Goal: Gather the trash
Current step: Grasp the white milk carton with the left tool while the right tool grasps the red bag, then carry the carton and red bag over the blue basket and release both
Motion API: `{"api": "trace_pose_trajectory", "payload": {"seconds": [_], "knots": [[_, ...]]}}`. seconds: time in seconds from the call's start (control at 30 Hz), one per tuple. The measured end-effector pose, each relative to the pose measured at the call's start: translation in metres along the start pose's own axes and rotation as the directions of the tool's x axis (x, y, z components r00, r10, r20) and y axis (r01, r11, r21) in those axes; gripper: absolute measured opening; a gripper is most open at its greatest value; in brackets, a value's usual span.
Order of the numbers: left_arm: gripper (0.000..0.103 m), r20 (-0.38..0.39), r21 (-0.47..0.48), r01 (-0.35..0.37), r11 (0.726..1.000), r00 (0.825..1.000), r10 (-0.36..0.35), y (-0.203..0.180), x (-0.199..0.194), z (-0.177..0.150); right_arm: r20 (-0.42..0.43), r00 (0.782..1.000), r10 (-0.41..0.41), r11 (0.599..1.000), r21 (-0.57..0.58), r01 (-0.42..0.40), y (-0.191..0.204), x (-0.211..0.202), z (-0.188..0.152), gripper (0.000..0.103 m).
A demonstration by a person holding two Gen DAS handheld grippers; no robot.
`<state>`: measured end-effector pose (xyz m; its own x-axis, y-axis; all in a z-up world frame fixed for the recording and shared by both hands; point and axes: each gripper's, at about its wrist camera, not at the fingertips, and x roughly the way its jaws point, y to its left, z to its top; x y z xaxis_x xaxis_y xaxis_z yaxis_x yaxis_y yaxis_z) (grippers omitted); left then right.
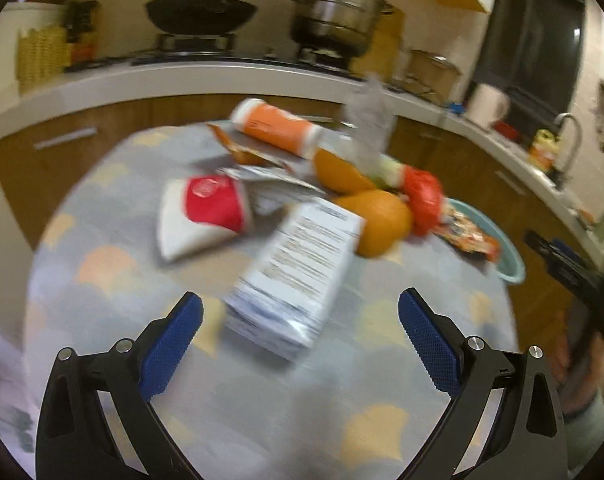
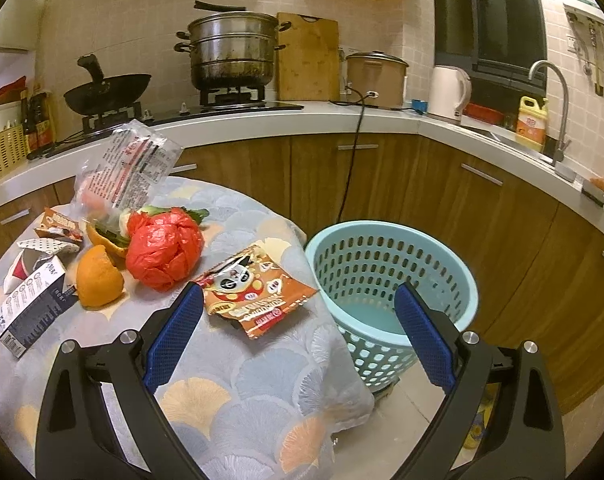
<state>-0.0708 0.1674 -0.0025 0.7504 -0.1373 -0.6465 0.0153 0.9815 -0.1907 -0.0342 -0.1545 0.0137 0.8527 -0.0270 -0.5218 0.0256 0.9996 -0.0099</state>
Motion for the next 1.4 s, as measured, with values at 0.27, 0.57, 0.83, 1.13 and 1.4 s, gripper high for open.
{"api": "trace_pose_trajectory", "payload": {"seconds": [0.27,0.57,0.83,1.13,1.4], "knots": [[0.087,-0.126,0.099,-0.088,0.991,0.987,0.100,-0.011,0.056,0.019,-0.008,0.985,0.174,0.980,-0.093,-0.174,0.016,0.005,0.007,0.092],[0.062,-0.157,0.091,-0.159,0.983,0.973,0.172,-0.017,0.076,0.020,-0.110,0.958,0.264,0.955,-0.109,-0.275,0.025,0.035,0.021,0.092],[0.054,-0.104,0.038,-0.120,0.992,0.987,0.123,-0.027,0.055,0.008,-0.211,0.924,0.319,0.925,-0.144,-0.352,0.073,0.080,0.042,0.092],[0.052,-0.071,-0.002,-0.089,0.996,0.994,0.089,-0.035,0.045,0.011,-0.372,0.835,0.405,0.899,-0.007,-0.438,0.094,0.141,0.043,0.063],[0.052,-0.009,0.064,-0.042,0.997,0.999,0.043,-0.074,0.021,0.020,-0.202,0.879,0.432,0.895,-0.024,-0.445,0.064,0.086,0.057,0.056]]}}
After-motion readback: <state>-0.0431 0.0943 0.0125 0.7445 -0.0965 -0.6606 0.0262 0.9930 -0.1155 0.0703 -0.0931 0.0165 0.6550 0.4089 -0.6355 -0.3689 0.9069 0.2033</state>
